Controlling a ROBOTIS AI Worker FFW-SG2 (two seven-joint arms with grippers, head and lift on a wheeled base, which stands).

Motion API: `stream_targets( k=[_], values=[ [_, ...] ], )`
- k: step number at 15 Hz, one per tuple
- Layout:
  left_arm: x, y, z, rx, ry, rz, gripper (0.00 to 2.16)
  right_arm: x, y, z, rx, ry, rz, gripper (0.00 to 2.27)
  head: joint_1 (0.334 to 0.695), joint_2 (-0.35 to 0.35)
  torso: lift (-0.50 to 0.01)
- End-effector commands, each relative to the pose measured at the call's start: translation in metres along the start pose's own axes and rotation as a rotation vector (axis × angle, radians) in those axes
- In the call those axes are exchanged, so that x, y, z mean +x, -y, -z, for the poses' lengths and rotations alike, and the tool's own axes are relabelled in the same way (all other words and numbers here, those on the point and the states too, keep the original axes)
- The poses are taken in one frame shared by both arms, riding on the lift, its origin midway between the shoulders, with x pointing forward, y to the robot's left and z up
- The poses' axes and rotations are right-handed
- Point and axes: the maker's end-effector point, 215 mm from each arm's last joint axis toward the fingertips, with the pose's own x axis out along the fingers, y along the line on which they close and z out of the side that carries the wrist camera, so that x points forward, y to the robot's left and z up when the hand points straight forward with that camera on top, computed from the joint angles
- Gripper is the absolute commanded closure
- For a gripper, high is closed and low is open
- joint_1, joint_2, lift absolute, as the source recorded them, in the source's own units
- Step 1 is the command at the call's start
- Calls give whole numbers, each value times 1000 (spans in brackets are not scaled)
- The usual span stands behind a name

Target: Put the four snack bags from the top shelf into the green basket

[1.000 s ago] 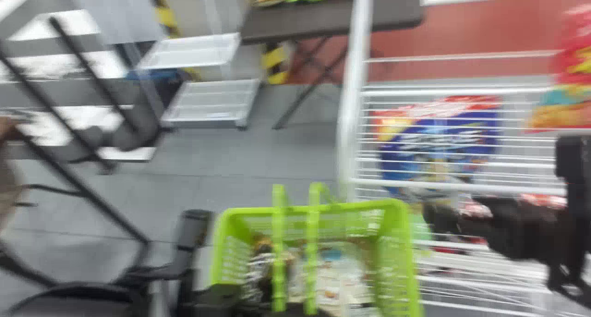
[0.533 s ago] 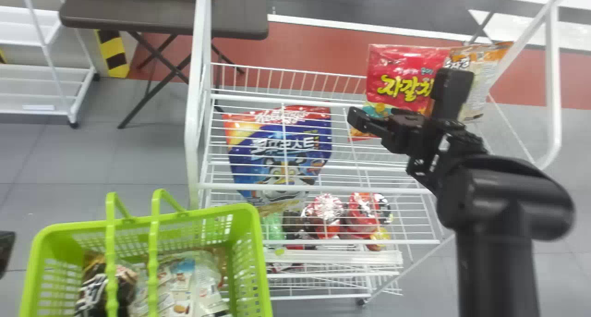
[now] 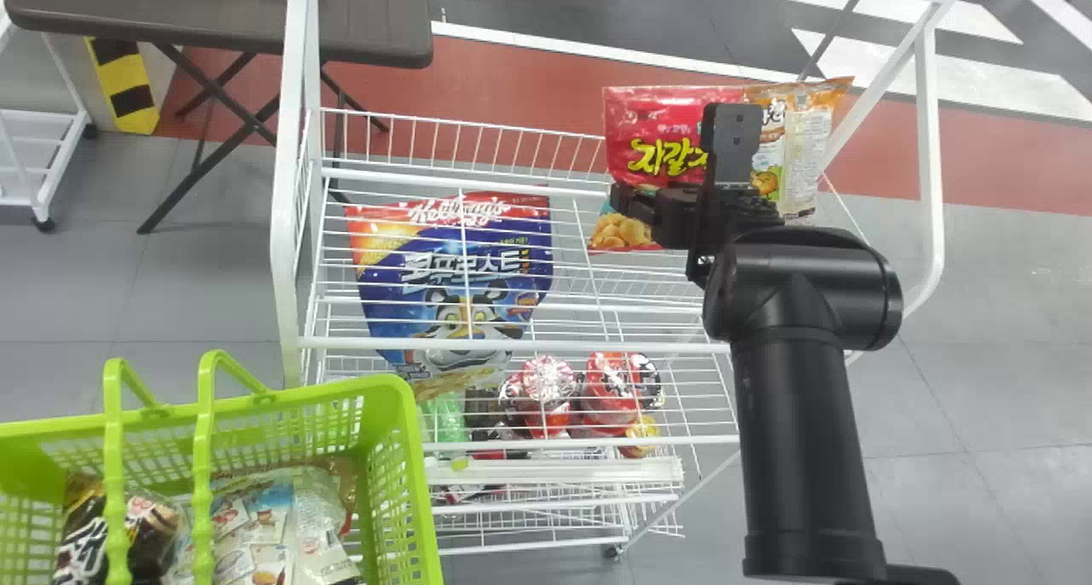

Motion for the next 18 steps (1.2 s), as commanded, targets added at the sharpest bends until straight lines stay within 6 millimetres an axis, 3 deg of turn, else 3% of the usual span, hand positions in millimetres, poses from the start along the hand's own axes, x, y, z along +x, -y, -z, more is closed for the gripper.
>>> stream_targets(
  k=[1,5,7,9,11,13,16,18],
  values=[
    [-1,1,-1,0,1,10,2148,-7,-3,0,5,19,10,2260,695,-293,0],
    [-1,0,-3,1,2,14,2145,-26,-2,-7,33,69,3,2260,695,-289,0],
    [-2,-1,-2,-2,2,13,2145,-48,-6,-9,76,105,-27,2260,695,-291,0],
    [-4,-2,-4,0,3,10,2145,-83,-25,-11,104,125,-87,2260,695,-291,0],
    [-4,-2,-6,4,4,11,2145,-130,-55,-21,120,161,-168,2260,695,-279,0],
    [-4,-2,-7,7,5,11,2145,-185,-104,-24,142,161,-298,2260,695,-240,0],
    [-2,-1,-9,10,6,15,2148,-253,-189,8,158,62,-512,2260,695,-168,0],
    [0,-1,-10,9,3,17,2145,-285,-242,35,185,-15,-678,2260,695,-94,0]
  ],
)
